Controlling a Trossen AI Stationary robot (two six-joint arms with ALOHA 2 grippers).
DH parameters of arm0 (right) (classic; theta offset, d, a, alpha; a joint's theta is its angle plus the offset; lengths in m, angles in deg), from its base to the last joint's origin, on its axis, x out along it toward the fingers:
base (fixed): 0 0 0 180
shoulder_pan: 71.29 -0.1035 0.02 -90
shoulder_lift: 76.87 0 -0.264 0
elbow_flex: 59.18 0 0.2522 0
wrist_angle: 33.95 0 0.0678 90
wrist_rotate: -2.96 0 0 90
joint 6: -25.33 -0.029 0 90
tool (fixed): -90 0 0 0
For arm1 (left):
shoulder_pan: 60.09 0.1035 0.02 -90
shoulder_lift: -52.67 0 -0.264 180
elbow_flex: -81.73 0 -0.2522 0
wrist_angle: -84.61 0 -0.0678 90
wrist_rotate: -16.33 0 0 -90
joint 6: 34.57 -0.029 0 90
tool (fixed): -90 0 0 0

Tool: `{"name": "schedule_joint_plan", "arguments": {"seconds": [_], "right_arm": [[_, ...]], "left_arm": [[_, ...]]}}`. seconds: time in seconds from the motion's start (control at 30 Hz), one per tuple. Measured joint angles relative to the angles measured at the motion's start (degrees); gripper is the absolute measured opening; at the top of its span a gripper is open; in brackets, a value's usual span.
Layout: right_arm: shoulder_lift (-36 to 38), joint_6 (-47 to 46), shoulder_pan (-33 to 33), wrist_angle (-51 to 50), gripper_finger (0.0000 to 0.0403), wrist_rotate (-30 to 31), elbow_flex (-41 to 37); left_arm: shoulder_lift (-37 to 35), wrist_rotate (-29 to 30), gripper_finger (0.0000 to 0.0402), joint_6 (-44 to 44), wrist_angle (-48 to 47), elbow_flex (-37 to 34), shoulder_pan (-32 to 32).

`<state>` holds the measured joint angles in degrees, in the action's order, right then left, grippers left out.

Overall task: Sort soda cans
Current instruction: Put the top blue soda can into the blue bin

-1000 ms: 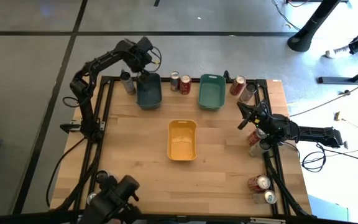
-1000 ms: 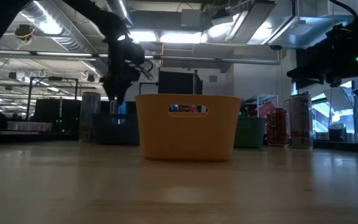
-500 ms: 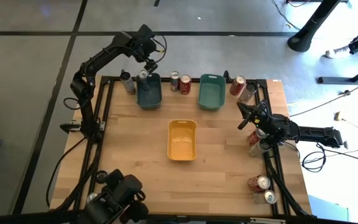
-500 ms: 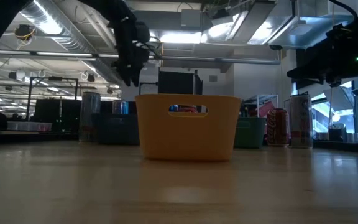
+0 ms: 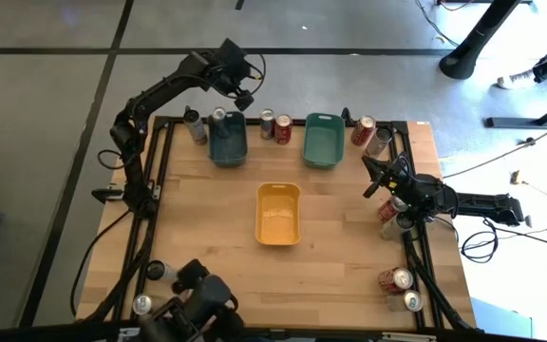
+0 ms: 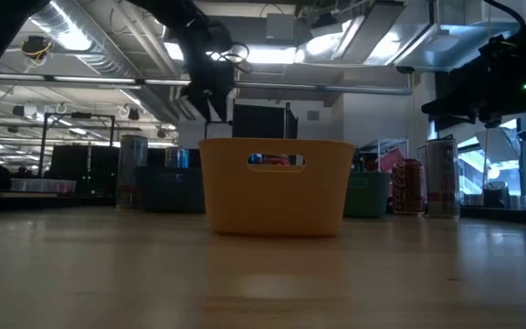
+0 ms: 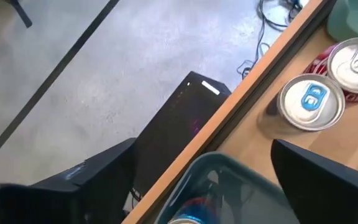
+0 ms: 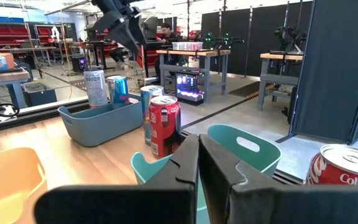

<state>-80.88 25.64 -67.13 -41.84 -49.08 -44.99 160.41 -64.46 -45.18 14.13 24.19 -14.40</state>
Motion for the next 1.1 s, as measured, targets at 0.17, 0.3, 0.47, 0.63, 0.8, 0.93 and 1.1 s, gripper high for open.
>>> {"name": "schedule_joint_plan", "arguments": {"seconds": [0.17, 0.3, 0.47, 0.63, 0.8, 0.93, 1.1], "right_arm": [[0.0, 0.0, 0.0, 0.0, 0.0014, 0.0, -0.01], [0.0, 0.01, 0.0, 0.01, 0.0014, 0.0, 0.0], [-0.01, 0.17, 0.0, 0.02, 0.0014, 0.0, -0.01], [-0.01, 0.17, 0.0, 0.02, 0.0014, 0.0, -0.01], [-0.01, 0.22, 0.0, 0.02, 0.0014, 0.07, -0.01], [-0.01, 1.45, 0.0, -0.15, 0.0014, 0.09, -0.01], [0.01, 1.58, 0.0, -0.49, 0.0014, 0.04, -0.01]], "left_arm": [[0.04, 0.02, 0.0397, -1.45, 3.46, 0.0, -1.78], [0.04, -0.04, 0.0394, -1.14, 3.58, -0.03, -2.72], [0.1, -0.59, 0.0393, -2.54, 6.61, -2.27, -4.31], [0.5, -7.23, 0.0392, -2.83, 10.28, -3.3, -5.63], [1.71, -13.56, 0.0392, -0.42, 11.74, -3.28, -4.67], [4.12, -16.5, 0.0391, 0.79, 12.79, -3.28, -3.67], [7.26, -17.0, 0.0391, -0.42, 11.72, -3.3, -3.29]]}}
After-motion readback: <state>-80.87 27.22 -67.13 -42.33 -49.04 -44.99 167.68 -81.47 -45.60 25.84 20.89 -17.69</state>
